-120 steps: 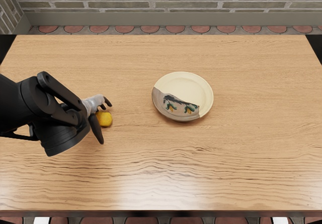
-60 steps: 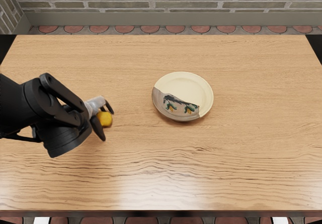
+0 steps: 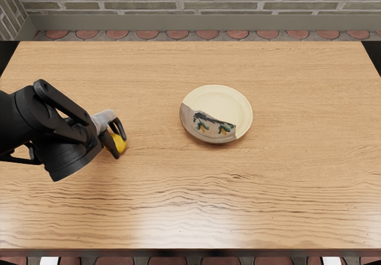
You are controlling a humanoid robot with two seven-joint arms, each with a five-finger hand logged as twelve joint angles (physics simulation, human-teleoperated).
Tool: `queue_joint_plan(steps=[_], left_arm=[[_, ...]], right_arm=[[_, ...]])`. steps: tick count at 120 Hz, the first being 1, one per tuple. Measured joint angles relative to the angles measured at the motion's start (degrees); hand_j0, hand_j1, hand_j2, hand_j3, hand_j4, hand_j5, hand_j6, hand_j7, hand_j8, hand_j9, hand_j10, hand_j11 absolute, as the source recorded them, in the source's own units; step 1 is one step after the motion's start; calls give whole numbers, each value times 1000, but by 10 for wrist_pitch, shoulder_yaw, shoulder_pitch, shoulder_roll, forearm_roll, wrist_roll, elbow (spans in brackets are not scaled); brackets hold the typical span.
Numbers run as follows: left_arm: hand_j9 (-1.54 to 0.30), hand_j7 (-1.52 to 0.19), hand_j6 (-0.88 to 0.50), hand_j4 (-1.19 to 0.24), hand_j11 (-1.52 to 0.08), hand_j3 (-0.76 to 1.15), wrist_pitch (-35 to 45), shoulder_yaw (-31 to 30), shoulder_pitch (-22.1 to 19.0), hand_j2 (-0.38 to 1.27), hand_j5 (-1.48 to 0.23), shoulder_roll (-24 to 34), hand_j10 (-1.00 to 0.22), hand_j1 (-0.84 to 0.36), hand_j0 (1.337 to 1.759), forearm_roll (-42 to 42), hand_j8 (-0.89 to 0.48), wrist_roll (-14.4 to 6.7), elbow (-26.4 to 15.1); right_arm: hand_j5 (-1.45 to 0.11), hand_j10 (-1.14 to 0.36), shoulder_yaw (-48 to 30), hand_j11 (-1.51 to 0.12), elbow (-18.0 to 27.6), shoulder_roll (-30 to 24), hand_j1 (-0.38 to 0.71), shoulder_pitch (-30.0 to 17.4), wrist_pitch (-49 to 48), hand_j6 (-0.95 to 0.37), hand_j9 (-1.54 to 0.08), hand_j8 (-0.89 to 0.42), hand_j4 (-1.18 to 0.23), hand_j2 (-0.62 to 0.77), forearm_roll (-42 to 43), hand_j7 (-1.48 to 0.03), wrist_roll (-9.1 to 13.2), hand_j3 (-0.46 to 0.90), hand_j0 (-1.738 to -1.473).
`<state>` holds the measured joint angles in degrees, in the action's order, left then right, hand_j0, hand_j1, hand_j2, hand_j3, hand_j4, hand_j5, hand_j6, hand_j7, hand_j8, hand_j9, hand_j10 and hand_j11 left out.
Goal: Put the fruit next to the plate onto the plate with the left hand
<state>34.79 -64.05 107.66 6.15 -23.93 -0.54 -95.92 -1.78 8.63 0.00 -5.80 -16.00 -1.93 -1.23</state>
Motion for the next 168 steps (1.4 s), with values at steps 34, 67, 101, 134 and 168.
queue_joint_plan(steps=[34,67,101,134,168], left_arm=[[-1138,-1134,-304,-785,-1161,0,-3,30,59,631,-1272,43,-843,-482,1652,0,-344,0,1],[-1167,-1162,-371,-798,-1182,0,-2,203,61,480,-1275,11,-847,-363,1652,12,-404,5,54],[-1169,-1190,-428,-809,-1179,0,-1,266,36,600,-1262,-20,-852,-375,1653,24,-457,6,104],[-465,-472,-216,-330,-468,0,2,264,3,199,-495,-32,-344,35,1657,27,-224,6,122],[-125,-127,-61,-90,-126,0,-236,198,-9,51,-133,243,-93,262,1658,35,-63,-10,103]], right_arm=[[-17,-13,0,-17,0,0,-333,0,0,-13,-17,-13,-13,-3,0,-17,0,0,-1658],[-17,-13,0,-17,0,0,-333,0,0,-13,-17,-13,-13,-3,0,-17,0,0,-1658],[-17,-13,0,-17,0,0,-333,0,0,-13,-17,-13,-13,-3,0,-17,0,0,-1658],[-17,-13,0,-17,0,0,-334,0,0,-13,-17,-13,-13,-3,0,-17,0,0,-1658],[-17,-13,0,-17,0,0,-334,0,0,-13,-17,-13,-13,-3,0,-17,0,0,-1658]])
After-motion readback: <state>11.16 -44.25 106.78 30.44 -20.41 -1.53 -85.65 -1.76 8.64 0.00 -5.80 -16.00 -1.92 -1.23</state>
